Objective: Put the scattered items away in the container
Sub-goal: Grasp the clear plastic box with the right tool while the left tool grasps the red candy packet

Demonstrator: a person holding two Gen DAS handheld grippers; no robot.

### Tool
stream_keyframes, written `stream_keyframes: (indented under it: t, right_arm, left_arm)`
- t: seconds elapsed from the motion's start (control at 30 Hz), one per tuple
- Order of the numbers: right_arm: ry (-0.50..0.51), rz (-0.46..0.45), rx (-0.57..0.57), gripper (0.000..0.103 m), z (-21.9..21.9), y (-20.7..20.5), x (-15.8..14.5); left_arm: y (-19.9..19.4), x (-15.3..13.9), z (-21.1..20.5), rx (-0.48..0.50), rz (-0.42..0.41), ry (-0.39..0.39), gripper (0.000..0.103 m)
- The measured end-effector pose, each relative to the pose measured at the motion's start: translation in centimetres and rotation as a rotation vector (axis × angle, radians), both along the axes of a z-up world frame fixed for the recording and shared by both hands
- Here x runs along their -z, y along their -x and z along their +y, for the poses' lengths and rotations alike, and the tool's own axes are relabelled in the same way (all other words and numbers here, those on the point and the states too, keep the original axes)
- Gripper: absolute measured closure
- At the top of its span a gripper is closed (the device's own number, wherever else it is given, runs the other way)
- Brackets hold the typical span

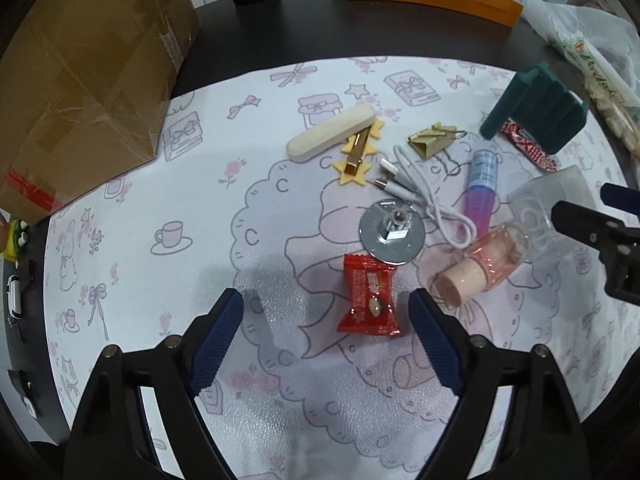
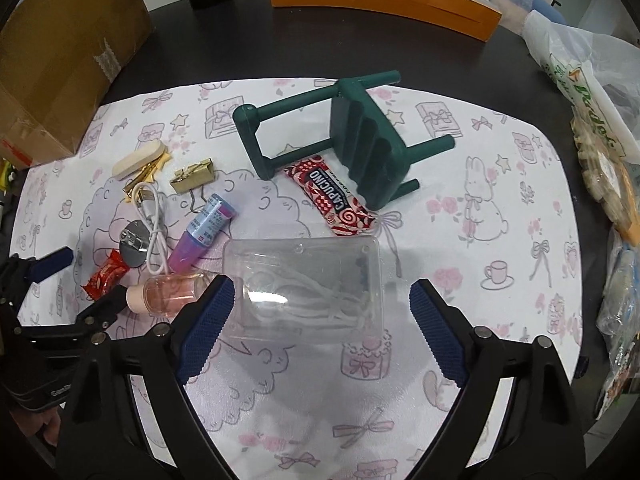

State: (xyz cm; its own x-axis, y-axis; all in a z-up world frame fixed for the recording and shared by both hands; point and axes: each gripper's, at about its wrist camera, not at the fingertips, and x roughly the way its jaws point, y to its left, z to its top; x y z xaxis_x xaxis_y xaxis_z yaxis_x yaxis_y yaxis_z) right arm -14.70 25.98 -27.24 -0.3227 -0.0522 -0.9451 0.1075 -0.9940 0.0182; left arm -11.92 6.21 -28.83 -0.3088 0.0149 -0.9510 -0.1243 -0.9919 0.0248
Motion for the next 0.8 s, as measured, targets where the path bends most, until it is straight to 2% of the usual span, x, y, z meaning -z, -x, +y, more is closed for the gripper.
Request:
stream_keyframes:
  t: [0.2, 0.3, 0.4, 0.6, 0.67, 0.73, 0.8]
  right_arm:
    - [0.067, -0.041, 0.001, 0.012, 0.0, 0.6, 0.7]
    - [0.005, -0.052, -0.041, 0.012, -1.2, 0.3, 1.5]
    - [-0.014, -0.087, -0.033, 0.012, -1.4, 0.4, 2.7]
    - [-0.028, -0.078, -0.038, 0.015, -1.9, 0.2, 2.9]
    - [-0.028, -0.081, -0.042, 0.015, -1.9, 0.2, 2.9]
    - [-0.023, -0.081, -0.047, 0.015, -1.9, 0.1, 2.9]
    - [-0.009, -0.074, -0.041, 0.015, -1.6, -0.1, 2.7]
  left_arm:
    - [0.2, -0.3, -0.1, -0.009, 0.001, -0.026, 0.032]
    - [0.0, -0.5, -0.1, -0.009, 0.006, -0.028, 0.033]
    - [-0.3, -0.7, 0.0, -0.001, 0.012, -0.029, 0.039]
    - [-0.7, -0.8, 0.0, 0.013, 0.026, -0.034, 0.043]
    - [-0.9, -0.9, -0.1, 0.018, 0.035, -0.036, 0.051]
    - [-0.8, -0.9, -0.4, 0.001, 0.034, -0.042, 0.07]
    - [-0.6, -0.8, -1.2, -0.02, 0.023, -0.071, 0.079]
